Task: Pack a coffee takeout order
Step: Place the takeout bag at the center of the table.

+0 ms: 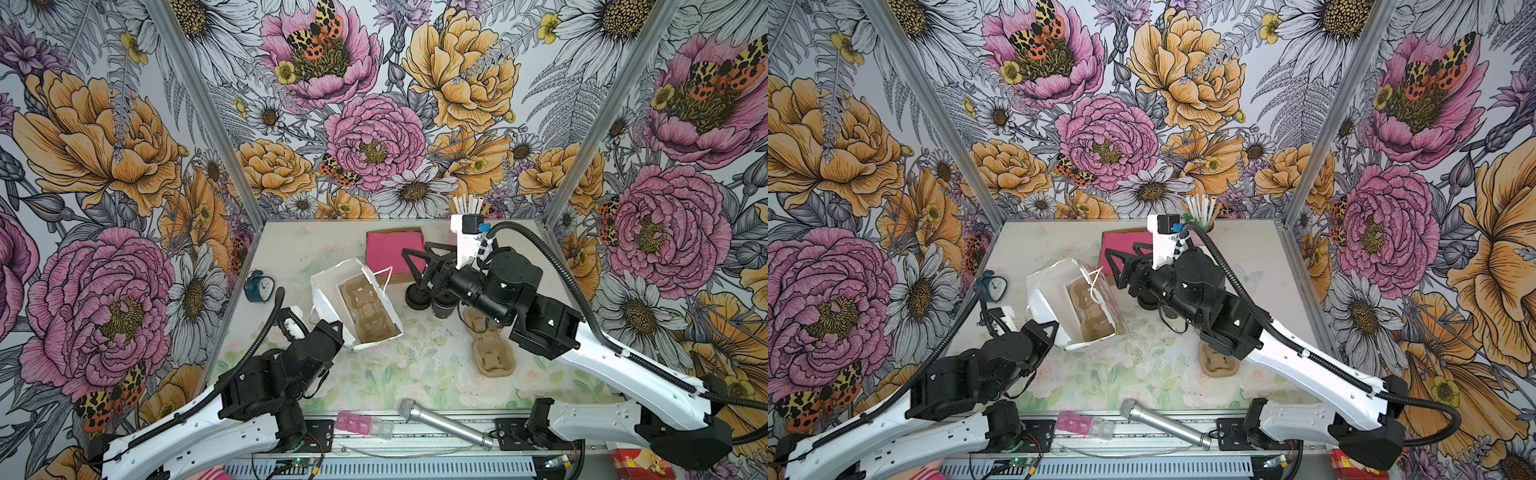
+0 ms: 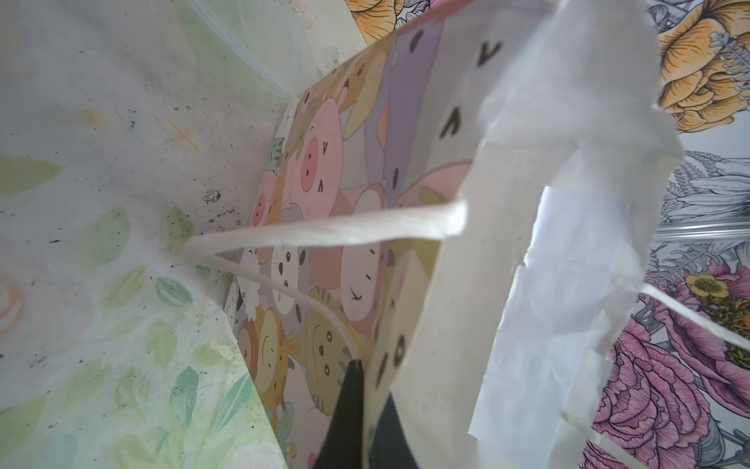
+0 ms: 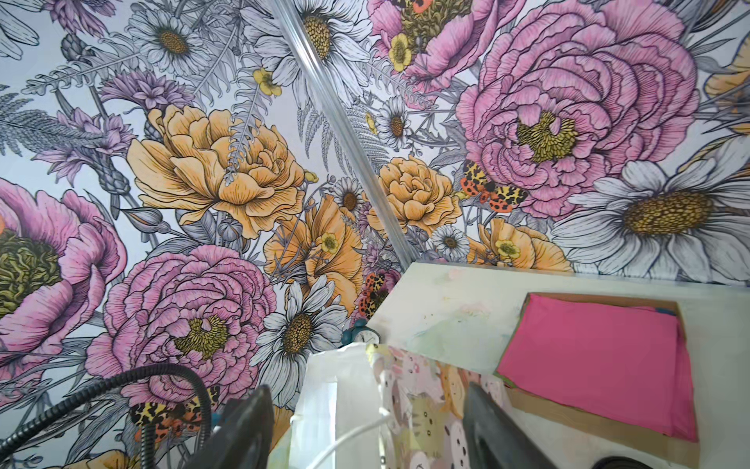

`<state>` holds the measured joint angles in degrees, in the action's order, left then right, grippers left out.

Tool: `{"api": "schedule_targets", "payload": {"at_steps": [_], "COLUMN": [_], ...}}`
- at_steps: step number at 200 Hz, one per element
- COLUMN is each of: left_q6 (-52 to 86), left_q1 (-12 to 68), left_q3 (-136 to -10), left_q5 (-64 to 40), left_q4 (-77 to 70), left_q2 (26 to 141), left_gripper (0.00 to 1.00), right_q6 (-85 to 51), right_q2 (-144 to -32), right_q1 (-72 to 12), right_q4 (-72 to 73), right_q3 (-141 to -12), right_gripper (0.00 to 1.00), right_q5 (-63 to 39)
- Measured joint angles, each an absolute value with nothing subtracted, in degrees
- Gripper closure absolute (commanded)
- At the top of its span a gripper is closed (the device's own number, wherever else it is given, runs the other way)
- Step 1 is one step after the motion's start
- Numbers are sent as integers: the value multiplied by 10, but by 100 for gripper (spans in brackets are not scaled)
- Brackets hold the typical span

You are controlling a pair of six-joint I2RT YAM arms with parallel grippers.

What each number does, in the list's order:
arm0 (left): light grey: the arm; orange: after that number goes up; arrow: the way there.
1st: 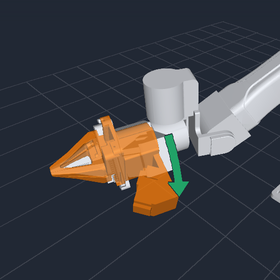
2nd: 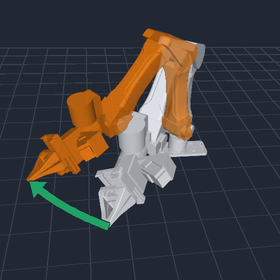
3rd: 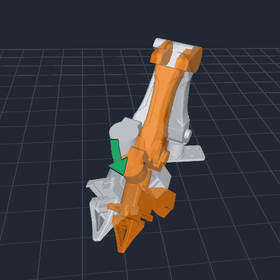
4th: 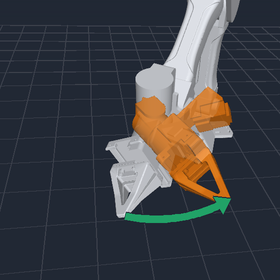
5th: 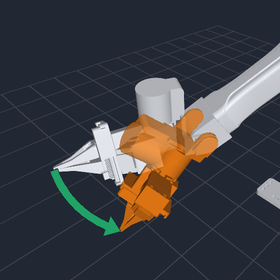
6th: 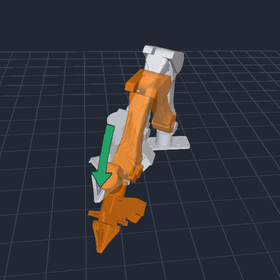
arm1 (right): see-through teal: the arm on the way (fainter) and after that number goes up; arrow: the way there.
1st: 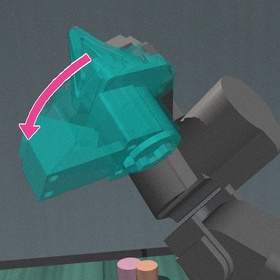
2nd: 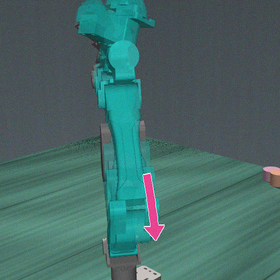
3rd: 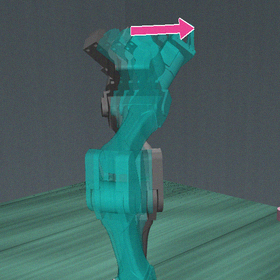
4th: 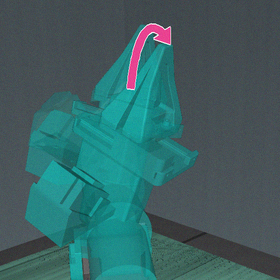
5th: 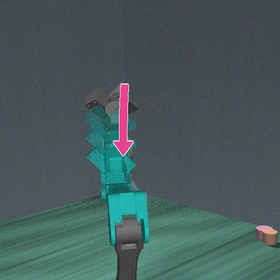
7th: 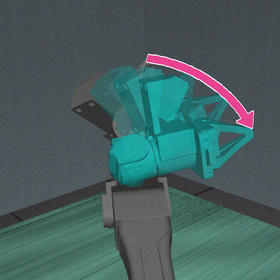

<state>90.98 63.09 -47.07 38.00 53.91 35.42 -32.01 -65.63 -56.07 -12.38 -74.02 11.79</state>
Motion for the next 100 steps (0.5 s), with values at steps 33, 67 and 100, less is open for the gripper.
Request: {"api": "schedule_targets", "payload": {"at_steps": [33, 67, 100], "left_q6": [976, 1034, 1067], "left_q1": [623, 616, 606], "left_q3": [-543, -552, -540], "left_q5": [370, 354, 349], "left_q4": [596, 613, 623], "left_q2": [425, 445, 426], "left_gripper": [100, 100, 87], "right_q6": [-318, -318, -318], "right_q2": [-648, -641, -639], "right_q1": [-525, -493, -472], "right_q4": [-176, -215, -239], "right_q3": [-726, -701, -678], "right_gripper": [24, 24, 24], "right_q5": [124, 123, 113]}}
